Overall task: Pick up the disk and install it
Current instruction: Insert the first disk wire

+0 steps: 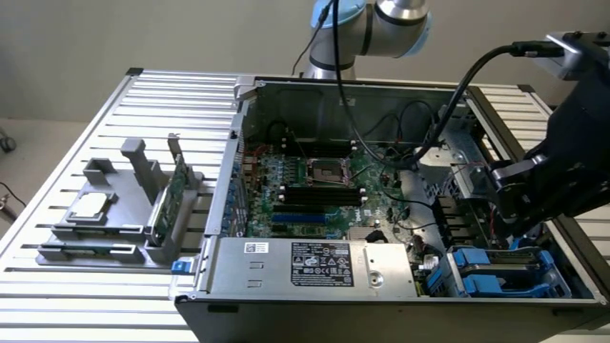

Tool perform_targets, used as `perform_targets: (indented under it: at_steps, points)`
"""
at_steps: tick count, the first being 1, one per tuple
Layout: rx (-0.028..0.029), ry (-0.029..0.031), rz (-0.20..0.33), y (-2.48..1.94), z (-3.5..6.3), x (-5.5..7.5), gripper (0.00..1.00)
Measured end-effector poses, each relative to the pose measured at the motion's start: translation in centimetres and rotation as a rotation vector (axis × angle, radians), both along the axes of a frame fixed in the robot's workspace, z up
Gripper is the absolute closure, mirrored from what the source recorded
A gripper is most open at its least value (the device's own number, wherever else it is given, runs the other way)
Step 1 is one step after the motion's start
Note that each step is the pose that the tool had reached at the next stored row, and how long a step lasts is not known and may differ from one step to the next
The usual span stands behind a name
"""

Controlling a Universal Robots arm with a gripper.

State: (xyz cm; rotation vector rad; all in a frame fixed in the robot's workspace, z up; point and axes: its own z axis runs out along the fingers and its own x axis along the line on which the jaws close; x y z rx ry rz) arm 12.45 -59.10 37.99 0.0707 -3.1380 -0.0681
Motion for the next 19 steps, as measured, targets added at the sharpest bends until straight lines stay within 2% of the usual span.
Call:
perform_targets:
  at_steps: [9, 19]
  points:
    - [0.0, 0.0, -0.093, 0.01, 0.66, 0.0, 0.78]
    - [-0.0005, -0.0001, -0.131, 0.41, 1.33, 0.5, 0.78]
